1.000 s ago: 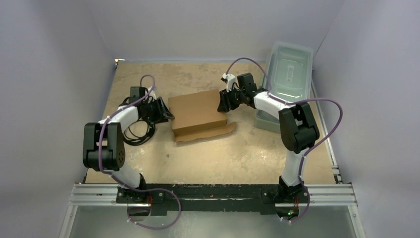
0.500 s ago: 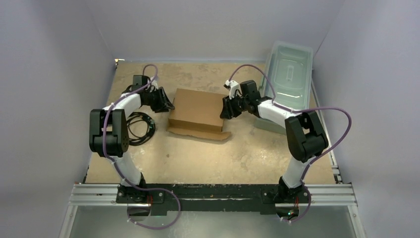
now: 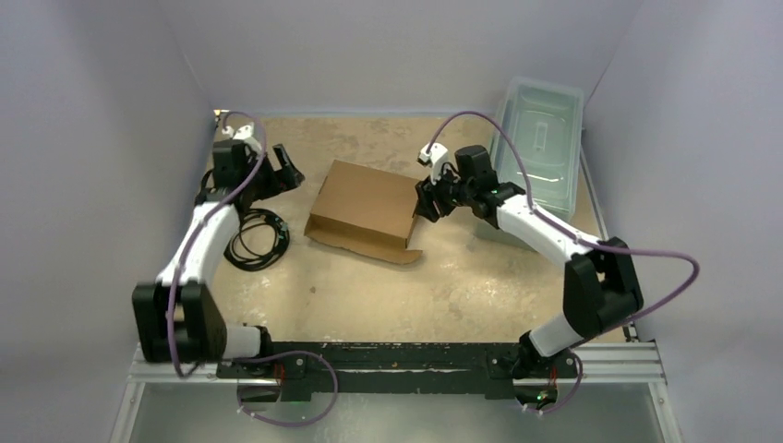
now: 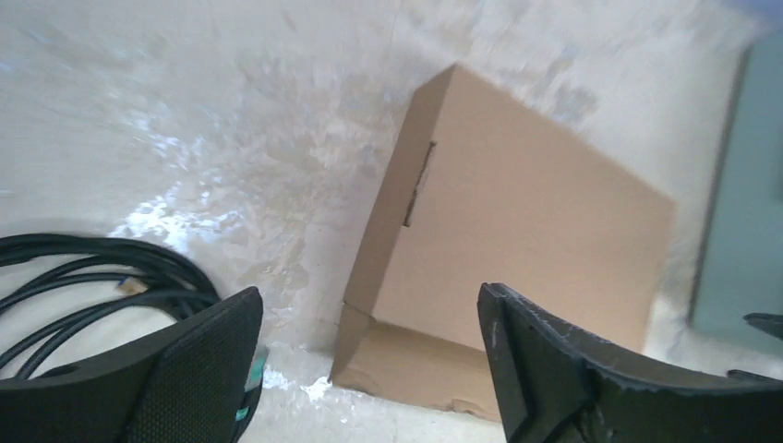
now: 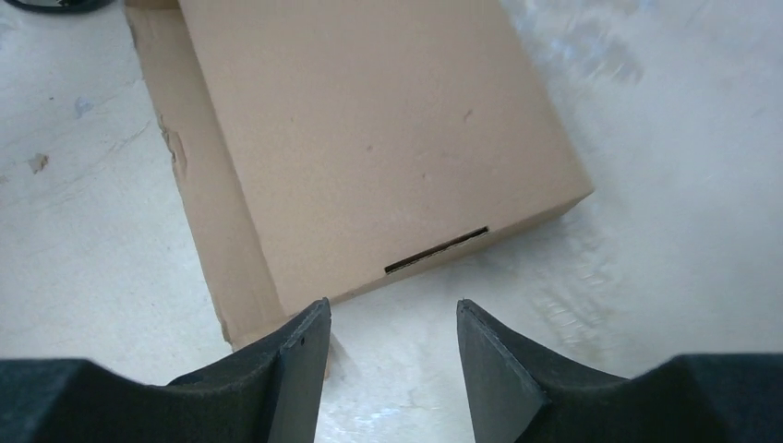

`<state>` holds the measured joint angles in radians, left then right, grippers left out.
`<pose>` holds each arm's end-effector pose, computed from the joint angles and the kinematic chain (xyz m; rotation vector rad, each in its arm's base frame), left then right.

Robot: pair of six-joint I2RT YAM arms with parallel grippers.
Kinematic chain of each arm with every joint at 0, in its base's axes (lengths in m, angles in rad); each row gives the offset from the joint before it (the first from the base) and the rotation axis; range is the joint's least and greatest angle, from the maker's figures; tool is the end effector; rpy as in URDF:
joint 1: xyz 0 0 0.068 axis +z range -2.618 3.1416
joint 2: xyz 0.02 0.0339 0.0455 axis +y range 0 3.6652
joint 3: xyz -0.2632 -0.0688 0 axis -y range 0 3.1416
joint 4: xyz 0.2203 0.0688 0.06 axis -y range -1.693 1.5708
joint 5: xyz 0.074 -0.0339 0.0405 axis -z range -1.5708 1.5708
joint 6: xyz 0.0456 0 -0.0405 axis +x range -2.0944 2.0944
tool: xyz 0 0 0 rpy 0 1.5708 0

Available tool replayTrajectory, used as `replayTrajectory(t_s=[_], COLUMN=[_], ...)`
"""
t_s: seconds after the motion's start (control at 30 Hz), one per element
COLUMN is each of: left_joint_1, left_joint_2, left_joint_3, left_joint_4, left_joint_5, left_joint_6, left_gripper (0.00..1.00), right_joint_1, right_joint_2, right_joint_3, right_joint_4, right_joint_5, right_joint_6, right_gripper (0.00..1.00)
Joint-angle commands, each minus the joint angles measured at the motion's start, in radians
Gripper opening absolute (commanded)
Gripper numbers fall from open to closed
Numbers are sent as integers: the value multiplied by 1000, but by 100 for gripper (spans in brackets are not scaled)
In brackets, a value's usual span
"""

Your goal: Fold the paper box

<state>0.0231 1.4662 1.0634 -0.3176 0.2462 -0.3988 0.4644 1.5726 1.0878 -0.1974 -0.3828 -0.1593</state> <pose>0.3077 -0.0040 0.2661 -0.3567 2.2831 -0.4755 0.2907 0.1647 0.2538 -0.8886 2.0796 0.5942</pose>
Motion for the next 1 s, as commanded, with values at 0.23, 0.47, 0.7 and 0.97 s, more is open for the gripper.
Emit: replayTrajectory(t_s=[0.23, 0.47, 0.7, 0.97], left_joint_1=[33, -218, -395, -458], left_joint_2=[-398, -488, -458, -266], left_joint_3=[-344, -434, -518, -456], left_joint_4=[301, 227, 301, 250], left_joint_5=[378, 251, -48, -189], left_joint_6=[-214, -267, -455, -524], left_gripper=[97, 68, 26, 0], right_joint_1=[-1, -66, -61, -60], right_joint_2=[-298, -360, -211, 248], right_joint_3=[-4, -50, 28, 460], right_joint_4=[-128, -62, 95, -69], right_joint_5=[-253, -424, -102, 239], right_joint_6=[-404, -346, -183, -226], right_gripper=[65, 99, 60, 24])
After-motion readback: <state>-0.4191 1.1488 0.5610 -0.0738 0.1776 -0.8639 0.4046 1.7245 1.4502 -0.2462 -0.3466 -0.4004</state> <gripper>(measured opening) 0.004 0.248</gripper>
